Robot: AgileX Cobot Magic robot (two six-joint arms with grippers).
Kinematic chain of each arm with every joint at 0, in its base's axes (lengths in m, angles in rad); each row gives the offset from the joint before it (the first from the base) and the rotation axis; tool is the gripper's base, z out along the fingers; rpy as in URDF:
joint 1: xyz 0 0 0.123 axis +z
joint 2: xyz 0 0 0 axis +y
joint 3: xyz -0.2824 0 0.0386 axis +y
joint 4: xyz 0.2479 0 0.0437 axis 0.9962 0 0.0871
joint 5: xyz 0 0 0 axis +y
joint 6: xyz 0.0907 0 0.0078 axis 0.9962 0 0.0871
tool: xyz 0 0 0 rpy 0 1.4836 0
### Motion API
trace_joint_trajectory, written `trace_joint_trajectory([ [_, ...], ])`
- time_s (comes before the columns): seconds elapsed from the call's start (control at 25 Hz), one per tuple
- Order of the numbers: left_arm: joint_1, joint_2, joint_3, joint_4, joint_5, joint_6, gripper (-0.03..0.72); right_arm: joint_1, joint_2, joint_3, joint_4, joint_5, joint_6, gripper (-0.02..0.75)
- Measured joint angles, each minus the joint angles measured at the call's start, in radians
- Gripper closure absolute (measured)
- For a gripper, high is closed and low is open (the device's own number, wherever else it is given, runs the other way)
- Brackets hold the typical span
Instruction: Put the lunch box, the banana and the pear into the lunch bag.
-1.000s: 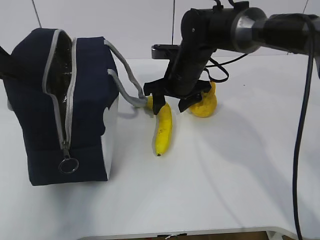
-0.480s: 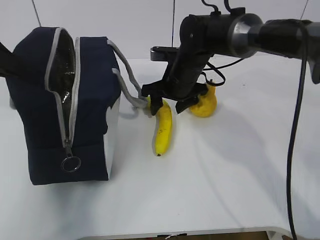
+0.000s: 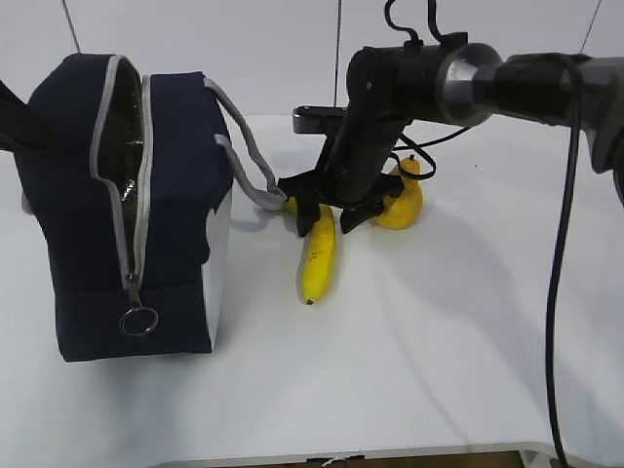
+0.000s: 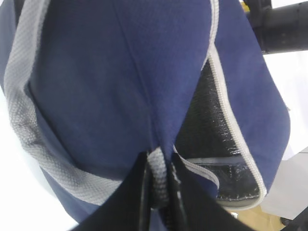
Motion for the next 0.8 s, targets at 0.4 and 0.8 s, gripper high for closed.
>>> trace_joint_trajectory([
  [0.4,0.000,0.002,0.000,0.000,0.000,0.000,0.677,0.000,0.001,-0.011,0.004,0.007,0.000,0.328],
  [0.8,0.000,0.002,0.000,0.000,0.000,0.000,0.677,0.000,0.001,-0.070,-0.015,0.039,0.000,0.461],
])
